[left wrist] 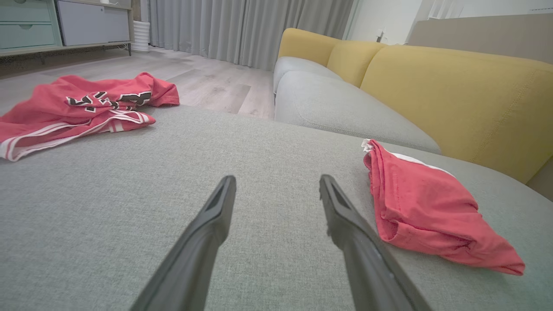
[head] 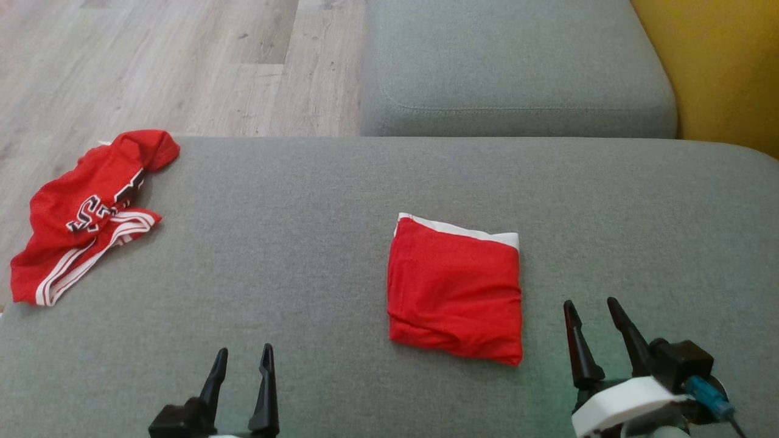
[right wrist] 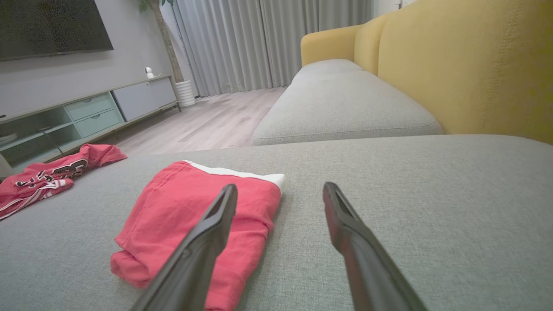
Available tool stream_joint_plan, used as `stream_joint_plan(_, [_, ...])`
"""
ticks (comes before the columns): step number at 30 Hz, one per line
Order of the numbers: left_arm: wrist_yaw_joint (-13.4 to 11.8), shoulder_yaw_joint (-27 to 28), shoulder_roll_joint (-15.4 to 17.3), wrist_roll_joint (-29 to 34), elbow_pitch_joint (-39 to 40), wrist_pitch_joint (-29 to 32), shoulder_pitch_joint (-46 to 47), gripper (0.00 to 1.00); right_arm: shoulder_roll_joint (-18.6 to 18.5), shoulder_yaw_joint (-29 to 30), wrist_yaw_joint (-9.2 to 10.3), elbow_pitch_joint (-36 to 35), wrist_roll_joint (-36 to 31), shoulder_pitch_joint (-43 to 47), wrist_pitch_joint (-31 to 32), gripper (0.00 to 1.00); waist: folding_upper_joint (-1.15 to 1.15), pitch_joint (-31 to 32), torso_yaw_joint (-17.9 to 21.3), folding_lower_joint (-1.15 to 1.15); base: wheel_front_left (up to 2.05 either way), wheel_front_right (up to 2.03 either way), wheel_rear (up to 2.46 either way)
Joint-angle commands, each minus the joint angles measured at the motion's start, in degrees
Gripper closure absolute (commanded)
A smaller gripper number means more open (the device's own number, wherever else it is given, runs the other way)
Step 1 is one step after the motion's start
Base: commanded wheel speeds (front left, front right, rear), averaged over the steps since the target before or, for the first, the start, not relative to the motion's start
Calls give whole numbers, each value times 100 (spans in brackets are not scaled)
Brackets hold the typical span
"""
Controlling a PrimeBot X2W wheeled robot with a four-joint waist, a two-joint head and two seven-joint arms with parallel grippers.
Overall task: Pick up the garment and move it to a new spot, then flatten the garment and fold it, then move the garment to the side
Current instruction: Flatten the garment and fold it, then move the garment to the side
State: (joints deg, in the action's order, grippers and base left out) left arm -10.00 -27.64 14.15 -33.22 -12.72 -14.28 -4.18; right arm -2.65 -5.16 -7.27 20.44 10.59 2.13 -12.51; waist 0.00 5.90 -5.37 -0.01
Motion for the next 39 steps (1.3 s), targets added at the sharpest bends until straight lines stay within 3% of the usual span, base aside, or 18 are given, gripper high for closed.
stream_joint_plan(1, [32, 257, 44, 61, 125, -72, 130, 0, -23, -118, -22, -226, -6, -70, 18, 0, 0, 8, -9, 1, 0, 0, 0])
stream_joint_plan(21, [56, 221, 49, 140, 96, -72, 124, 0, -23, -199, -22, -197, -61, 4, 220, 0, 0, 10, -96, 1, 0, 0, 0])
stream_joint_plan(30, [72, 132, 35, 212, 157, -62, 254, 0, -23, -133, -22, -16, -359, -746, 993, 0, 0, -209, -371, 1, 0, 0, 0])
stream_joint_plan(39, [63, 72, -66, 226, 154, -58, 340, 0, -23, 373, -22, 760, -418, -1507, 1737, 0, 0, -566, -909, 1, 0, 0, 0])
